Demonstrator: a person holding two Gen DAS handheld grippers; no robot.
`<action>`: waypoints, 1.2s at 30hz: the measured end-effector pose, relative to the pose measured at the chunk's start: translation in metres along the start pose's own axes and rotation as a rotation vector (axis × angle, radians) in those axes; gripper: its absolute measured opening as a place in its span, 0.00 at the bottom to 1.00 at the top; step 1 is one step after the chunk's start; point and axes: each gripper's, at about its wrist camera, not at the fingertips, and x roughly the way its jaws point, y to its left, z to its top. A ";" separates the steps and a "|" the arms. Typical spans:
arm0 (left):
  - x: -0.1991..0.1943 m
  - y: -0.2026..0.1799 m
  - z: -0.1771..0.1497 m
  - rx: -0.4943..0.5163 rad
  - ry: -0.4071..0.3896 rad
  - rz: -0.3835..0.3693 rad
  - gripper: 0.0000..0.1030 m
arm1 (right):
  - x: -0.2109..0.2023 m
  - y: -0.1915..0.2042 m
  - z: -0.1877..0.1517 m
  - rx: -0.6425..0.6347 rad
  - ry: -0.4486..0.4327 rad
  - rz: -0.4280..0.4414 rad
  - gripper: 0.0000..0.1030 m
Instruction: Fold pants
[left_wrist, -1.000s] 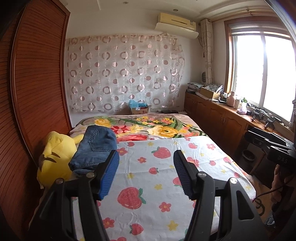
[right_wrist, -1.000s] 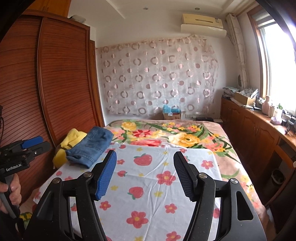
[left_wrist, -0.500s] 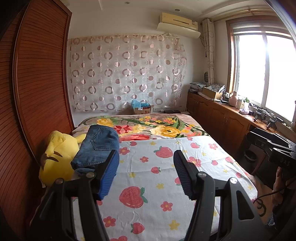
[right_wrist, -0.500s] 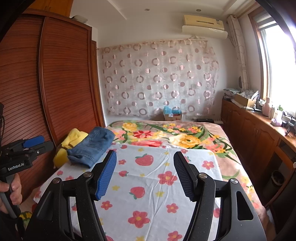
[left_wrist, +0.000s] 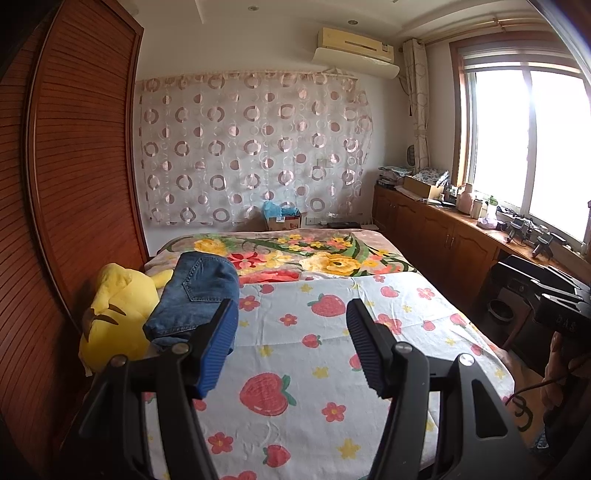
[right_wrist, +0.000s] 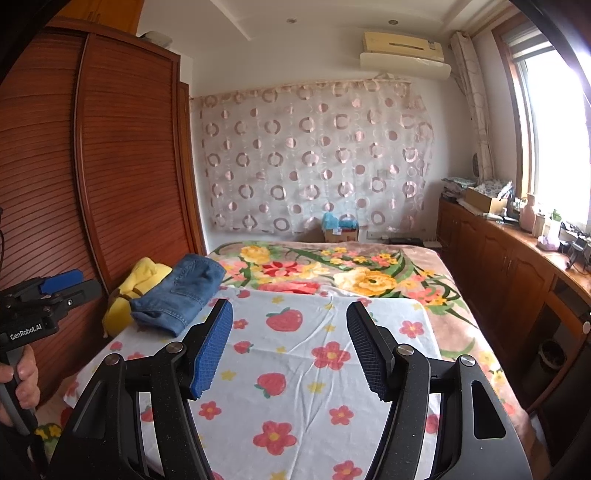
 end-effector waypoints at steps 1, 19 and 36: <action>0.000 0.000 0.000 0.001 0.000 0.000 0.59 | 0.000 0.000 0.000 0.000 0.000 0.001 0.64; 0.000 0.001 -0.001 0.002 0.000 0.000 0.59 | -0.001 0.005 -0.001 0.001 0.004 0.002 0.64; 0.000 0.001 -0.003 0.003 -0.001 0.001 0.59 | 0.000 0.008 -0.002 0.004 0.003 0.006 0.64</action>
